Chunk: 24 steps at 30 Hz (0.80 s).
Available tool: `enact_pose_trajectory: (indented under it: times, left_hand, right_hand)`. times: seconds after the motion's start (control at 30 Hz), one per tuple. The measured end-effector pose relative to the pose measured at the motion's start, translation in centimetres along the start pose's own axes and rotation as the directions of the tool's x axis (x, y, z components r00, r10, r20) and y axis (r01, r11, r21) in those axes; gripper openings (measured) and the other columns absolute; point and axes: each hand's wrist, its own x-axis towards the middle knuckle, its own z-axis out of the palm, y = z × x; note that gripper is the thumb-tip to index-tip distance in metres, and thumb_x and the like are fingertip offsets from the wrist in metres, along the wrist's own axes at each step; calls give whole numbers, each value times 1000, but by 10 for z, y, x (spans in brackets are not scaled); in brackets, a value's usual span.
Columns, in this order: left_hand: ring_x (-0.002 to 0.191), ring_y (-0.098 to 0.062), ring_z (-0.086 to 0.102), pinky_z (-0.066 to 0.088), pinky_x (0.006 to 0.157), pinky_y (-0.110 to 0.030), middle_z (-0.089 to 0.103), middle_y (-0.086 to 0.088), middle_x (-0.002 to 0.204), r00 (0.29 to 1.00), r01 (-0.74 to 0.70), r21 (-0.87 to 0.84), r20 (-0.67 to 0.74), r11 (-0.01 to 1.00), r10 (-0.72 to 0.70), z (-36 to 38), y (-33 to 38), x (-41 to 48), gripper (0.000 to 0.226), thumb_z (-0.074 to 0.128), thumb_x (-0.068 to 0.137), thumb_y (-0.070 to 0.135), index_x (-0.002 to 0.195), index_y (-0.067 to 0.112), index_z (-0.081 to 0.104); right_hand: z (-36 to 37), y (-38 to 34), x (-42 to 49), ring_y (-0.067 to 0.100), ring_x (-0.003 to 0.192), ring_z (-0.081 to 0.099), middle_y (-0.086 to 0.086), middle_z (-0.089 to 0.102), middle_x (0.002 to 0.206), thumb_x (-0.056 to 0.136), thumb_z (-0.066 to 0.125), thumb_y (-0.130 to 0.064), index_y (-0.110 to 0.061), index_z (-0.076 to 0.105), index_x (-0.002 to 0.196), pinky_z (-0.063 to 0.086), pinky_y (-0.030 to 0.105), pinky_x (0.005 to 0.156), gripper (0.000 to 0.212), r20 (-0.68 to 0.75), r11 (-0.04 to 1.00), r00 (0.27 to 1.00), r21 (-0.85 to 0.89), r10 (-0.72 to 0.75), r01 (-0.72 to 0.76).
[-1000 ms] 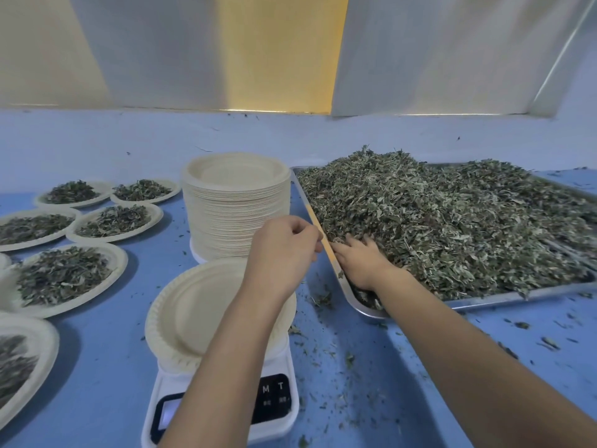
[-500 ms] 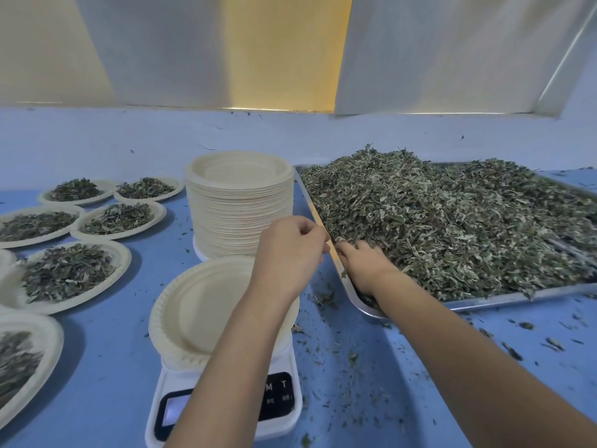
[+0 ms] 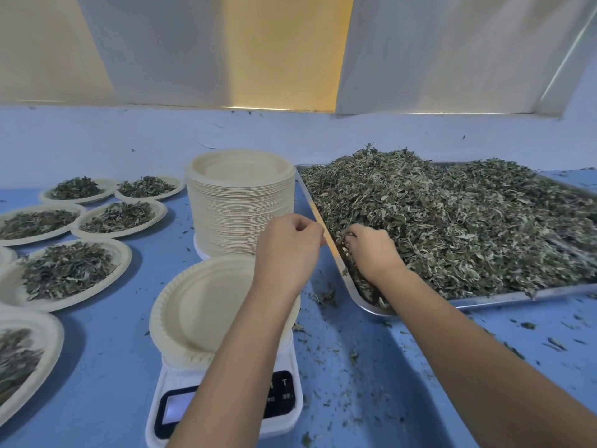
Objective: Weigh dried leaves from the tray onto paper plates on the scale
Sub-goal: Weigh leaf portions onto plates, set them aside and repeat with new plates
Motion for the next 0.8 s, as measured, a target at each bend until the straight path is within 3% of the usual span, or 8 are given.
enact_pose_trajectory:
  times: [0.07,0.17,0.23,0.33,0.43,0.57,0.63,0.8]
  left_hand:
    - [67,-17,46,42,74,-34,54,-1,74,987,128,-242,-62,962,-146,8,1,1,17,47,89,15,73,16,51]
    - [65,-9,42,39,70,-27,49,0,76,917,349,-634,79,690,-392,29,4,9,18,42,96,20,80,17,50]
    - [97,-12,55,43,87,-29,59,-6,117,878,443,-741,244,505,-412,48,6,14,27,40,99,26,114,13,58]
    - [141,-20,27,23,115,-34,28,-8,153,831,511,-791,356,336,-428,69,6,20,55,39,99,38,147,12,29]
    - [144,-21,13,14,116,-34,16,-7,156,809,535,-792,381,295,-447,75,7,22,61,35,98,45,149,12,24]
    - [138,-22,32,31,106,-31,33,-11,150,844,485,-830,361,277,-397,69,8,22,59,29,101,42,145,4,28]
    - [141,-23,26,26,110,-33,28,-13,152,860,455,-845,336,280,-383,60,9,23,59,28,102,40,146,1,23]
    - [143,-21,21,16,115,-32,22,-14,154,924,338,-845,214,414,-318,32,18,20,61,29,101,39,150,5,15]
  right_hand:
    - [-5,0,0,26,71,56,10,64,84,101,39,-17,-11,60,120,40,29,59,28,-61,988,998,153,2,7]
    - [-11,0,-4,24,74,59,6,64,85,100,44,-20,-11,60,126,36,13,49,31,-122,937,991,350,48,-3]
    - [-15,2,-4,24,86,58,11,67,106,100,46,-21,-11,59,128,33,14,57,32,-166,902,982,432,86,-6]
    - [-20,1,-5,9,102,47,7,59,129,99,48,-22,-10,56,132,31,16,84,35,-159,784,974,620,159,-27]
    - [-24,1,-6,2,108,39,3,52,138,99,49,-22,-10,52,135,29,17,92,38,-126,637,967,769,221,-45]
    - [-30,-2,-7,7,117,47,3,53,137,99,49,-22,-9,52,135,34,21,97,38,-180,630,960,776,214,5]
    - [-35,-6,-7,5,114,47,1,54,134,99,49,-22,-10,52,135,33,19,95,38,-214,631,954,775,208,36]
    - [-58,-27,-11,0,116,41,-3,49,141,98,50,-22,-13,47,139,30,19,97,41,-220,490,944,869,246,74]
